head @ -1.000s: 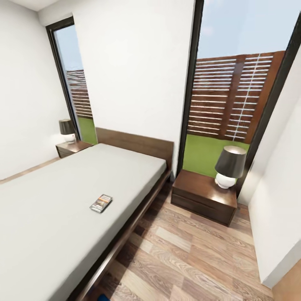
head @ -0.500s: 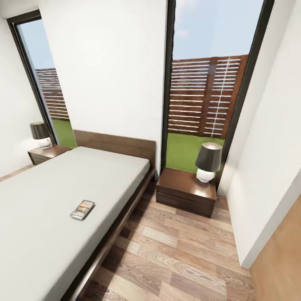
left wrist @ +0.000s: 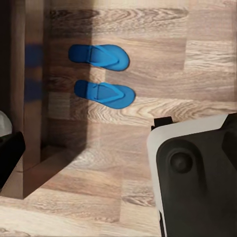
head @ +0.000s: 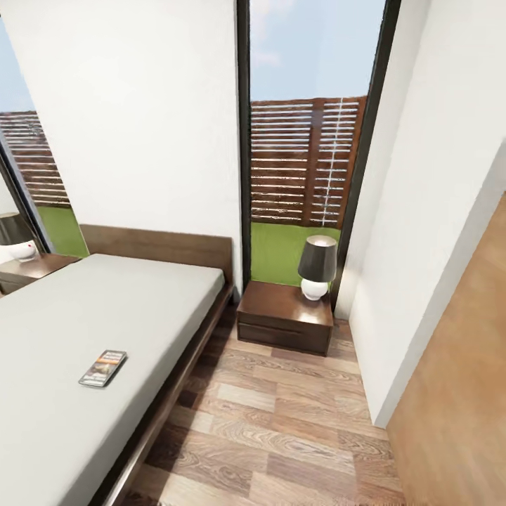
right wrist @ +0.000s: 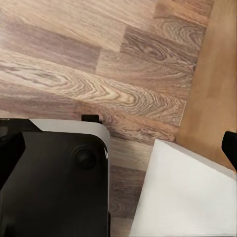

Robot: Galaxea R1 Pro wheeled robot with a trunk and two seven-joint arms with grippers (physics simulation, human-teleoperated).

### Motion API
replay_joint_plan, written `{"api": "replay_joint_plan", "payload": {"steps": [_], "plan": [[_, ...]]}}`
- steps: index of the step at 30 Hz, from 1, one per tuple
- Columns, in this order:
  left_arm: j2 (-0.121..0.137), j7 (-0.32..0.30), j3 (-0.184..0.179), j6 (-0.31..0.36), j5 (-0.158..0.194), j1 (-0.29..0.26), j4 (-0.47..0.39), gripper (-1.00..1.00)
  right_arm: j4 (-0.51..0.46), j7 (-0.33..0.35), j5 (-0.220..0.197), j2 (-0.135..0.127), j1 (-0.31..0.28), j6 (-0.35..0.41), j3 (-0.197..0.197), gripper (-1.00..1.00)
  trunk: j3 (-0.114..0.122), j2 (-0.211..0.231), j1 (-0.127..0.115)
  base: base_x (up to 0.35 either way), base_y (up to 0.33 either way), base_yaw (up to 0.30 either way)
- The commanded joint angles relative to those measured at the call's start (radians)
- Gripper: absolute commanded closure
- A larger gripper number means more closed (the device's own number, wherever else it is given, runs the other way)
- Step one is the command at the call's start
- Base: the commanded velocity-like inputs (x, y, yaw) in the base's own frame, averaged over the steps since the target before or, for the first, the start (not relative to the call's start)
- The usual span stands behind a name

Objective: In the bedroom, move the book from the bed onto either nightstand, and place the two sandals side by side next to the bed.

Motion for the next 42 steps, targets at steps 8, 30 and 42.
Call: {"api": "replay_joint_plan", "payload": {"steps": [8,30,42], "plan": [[0.000,0.003,-0.009,-0.003,0.008,-0.001,0.000,-1.00,0.002,-0.006,-0.001,0.001,-0.001,-0.002,0.008,-1.00,-0.002,-0.002,0.001,0.000,0.000,-0.297],[-0.001,0.003,-0.009,-0.002,0.008,-0.001,0.000,-1.00,-0.001,-0.006,-0.001,0.003,-0.001,-0.002,0.009,-1.00,-0.002,-0.002,0.001,0.079,-0.037,-0.177],[-0.003,0.003,-0.009,-0.001,0.008,-0.001,0.000,-1.00,-0.001,-0.006,-0.001,0.005,-0.001,-0.002,0.009,-1.00,-0.002,-0.002,0.001,0.258,-0.073,-0.008]]}}
